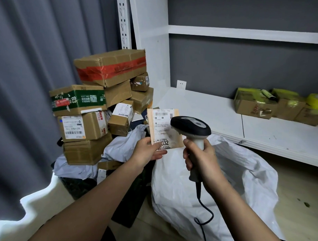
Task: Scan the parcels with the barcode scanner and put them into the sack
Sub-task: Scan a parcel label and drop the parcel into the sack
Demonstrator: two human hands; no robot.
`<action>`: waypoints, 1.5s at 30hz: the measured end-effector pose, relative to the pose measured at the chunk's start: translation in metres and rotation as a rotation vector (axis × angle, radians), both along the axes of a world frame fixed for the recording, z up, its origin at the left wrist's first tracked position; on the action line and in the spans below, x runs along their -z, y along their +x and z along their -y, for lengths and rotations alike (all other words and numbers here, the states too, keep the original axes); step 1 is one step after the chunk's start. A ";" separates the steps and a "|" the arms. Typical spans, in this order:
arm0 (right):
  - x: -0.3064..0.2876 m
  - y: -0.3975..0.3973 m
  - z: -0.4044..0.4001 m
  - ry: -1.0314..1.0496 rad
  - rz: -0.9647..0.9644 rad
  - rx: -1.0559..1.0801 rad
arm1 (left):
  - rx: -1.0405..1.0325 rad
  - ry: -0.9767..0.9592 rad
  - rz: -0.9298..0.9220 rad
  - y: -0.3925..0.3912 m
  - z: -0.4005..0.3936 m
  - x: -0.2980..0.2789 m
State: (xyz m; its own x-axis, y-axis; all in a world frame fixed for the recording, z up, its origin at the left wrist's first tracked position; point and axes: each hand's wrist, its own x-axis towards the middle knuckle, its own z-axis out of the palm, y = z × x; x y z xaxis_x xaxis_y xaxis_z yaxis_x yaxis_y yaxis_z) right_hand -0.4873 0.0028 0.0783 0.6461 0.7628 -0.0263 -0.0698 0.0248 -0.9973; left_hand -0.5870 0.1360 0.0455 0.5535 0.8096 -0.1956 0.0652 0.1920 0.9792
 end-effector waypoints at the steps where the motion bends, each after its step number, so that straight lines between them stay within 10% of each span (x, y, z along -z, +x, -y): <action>1: -0.001 0.005 0.002 -0.004 0.014 0.012 | 0.003 -0.011 -0.005 0.001 0.000 0.003; 32: 0.234 0.254 0.031 -0.376 -0.003 0.297 | 0.078 -0.392 -0.601 0.273 0.023 0.332; 45: 0.205 0.235 0.036 -0.384 -0.007 0.244 | 0.334 -0.384 -0.621 0.236 0.025 0.262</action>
